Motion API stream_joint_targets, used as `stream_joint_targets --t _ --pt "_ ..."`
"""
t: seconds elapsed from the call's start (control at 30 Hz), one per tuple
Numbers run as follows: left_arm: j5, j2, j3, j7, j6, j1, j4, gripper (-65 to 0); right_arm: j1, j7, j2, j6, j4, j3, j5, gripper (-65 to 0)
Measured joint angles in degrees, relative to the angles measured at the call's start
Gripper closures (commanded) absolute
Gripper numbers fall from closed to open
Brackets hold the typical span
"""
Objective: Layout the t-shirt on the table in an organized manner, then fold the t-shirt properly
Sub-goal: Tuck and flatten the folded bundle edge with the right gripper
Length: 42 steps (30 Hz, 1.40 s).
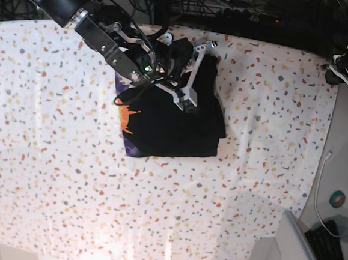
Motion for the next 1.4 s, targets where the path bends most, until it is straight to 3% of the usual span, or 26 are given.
stream_joint_targets --t 0.17,0.37,0.43,0.7,0.87,1.03,1.1,1.27,1.4 --pt "0.02 -0.04 0.00 0.00 0.02 -0.02 0.04 0.0 1.20 0.48 0.09 -3.45 5.11 -0.13 0.68 0.0" --pt "0.00 -0.02 0.07 0.07 0.02 0.00 0.04 0.0 10.51 14.08 0.50 -5.07 -2.62 0.04 0.44 0.0" --pt "0.04 -0.04 0.04 0.04 0.02 0.00 0.04 0.0 12.52 16.04 0.09 -4.81 -8.39 0.04 0.48 0.0" --pt "0.07 0.00 0.07 0.04 0.02 0.13 -0.17 0.0 10.86 16.11 -4.15 -4.83 -19.45 -4.57 1.05 0.0" --pt "-0.02 0.07 0.07 0.02 0.00 0.04 -0.20 0.0 10.51 7.65 -1.68 -6.16 -13.03 -4.46 -0.13 0.0" --pt "0.00 -0.04 0.07 0.02 0.02 0.02 -0.22 0.0 7.04 6.14 -2.38 -5.14 -2.01 -4.55 1.49 0.0" --pt "0.02 -0.02 0.07 0.02 0.02 0.02 -0.22 0.0 5.49 6.03 -2.73 -5.11 -2.40 -4.90 1.38 0.0" --pt "0.07 -0.20 1.55 0.02 0.07 0.13 -0.22 0.0 5.14 10.27 -3.67 -5.07 -15.69 -4.98 0.87 0.0" --pt "-0.15 0.48 7.87 0.20 0.02 0.04 1.57 0.0 5.95 6.58 -2.14 -5.75 -9.49 -4.72 0.17 0.0"
